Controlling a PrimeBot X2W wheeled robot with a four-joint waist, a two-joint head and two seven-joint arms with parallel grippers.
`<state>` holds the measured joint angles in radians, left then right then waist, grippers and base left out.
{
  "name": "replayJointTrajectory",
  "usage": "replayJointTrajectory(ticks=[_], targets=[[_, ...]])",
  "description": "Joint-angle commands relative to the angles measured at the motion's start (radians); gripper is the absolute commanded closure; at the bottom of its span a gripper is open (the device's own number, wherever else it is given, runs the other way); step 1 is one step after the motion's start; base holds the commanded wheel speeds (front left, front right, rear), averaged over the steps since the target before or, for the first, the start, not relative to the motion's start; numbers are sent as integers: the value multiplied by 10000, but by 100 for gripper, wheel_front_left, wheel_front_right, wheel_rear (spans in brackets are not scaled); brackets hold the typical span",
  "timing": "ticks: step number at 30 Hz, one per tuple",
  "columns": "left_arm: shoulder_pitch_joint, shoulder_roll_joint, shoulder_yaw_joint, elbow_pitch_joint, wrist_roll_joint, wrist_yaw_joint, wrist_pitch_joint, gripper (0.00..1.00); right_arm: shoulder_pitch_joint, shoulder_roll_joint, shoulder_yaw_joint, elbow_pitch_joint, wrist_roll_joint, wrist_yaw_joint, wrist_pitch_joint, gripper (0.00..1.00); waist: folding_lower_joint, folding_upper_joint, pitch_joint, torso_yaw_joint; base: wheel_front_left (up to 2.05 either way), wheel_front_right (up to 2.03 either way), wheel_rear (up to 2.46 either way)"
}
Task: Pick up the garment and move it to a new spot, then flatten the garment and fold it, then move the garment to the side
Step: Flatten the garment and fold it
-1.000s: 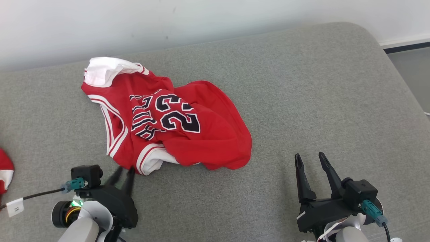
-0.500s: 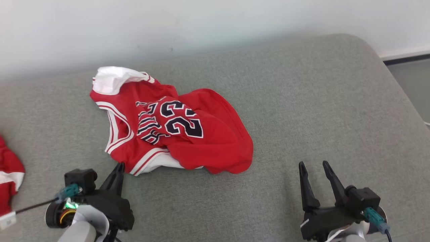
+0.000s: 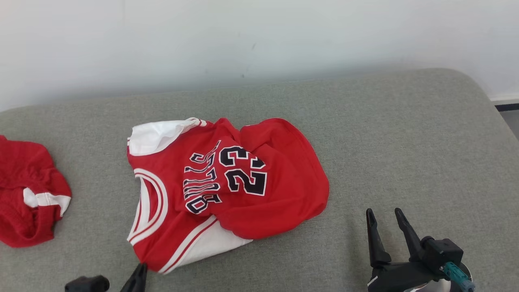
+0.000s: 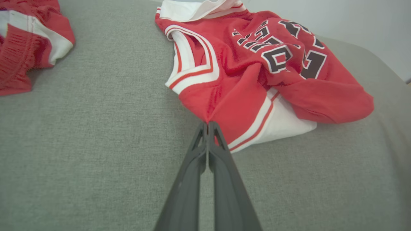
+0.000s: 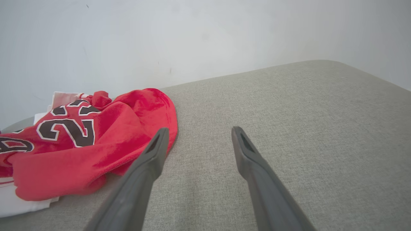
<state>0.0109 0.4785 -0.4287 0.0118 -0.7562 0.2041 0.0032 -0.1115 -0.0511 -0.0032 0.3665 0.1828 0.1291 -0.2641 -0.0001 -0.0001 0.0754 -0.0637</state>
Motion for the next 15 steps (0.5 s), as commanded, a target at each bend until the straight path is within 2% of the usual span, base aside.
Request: replayJointTrajectory(ticks=[1, 5, 7, 8, 9, 15], targets=[[160, 96, 20, -39, -19, 69, 40, 100, 84, 15, 2, -12, -39, 31, -4, 0, 1, 1, 0, 91, 0, 0, 0], [549, 203, 27, -404, 32, 412, 167, 100, 42, 12, 75, 74, -81, 31, -4, 0, 1, 1, -54, 137, 0, 0, 0], [546, 176, 145, -469, 196, 564, -131, 100, 33, 12, 83, 104, -86, 31, -4, 0, 1, 1, -128, 145, 0, 0, 0], [485, 217, 125, -495, 385, 600, -305, 15, 37, 13, 91, 117, -98, 31, -4, 0, 1, 1, -158, 147, 0, 0, 0], [405, 128, 205, -520, 411, 657, -523, 0, 39, 16, 87, 130, -93, 31, -4, 0, 1, 1, -192, 158, 0, 0, 0], [32, -240, 625, -593, 698, 753, -1877, 0, -49, 15, 26, 227, -256, 31, -4, 0, 1, 1, -301, 269, 0, 0, 0]])
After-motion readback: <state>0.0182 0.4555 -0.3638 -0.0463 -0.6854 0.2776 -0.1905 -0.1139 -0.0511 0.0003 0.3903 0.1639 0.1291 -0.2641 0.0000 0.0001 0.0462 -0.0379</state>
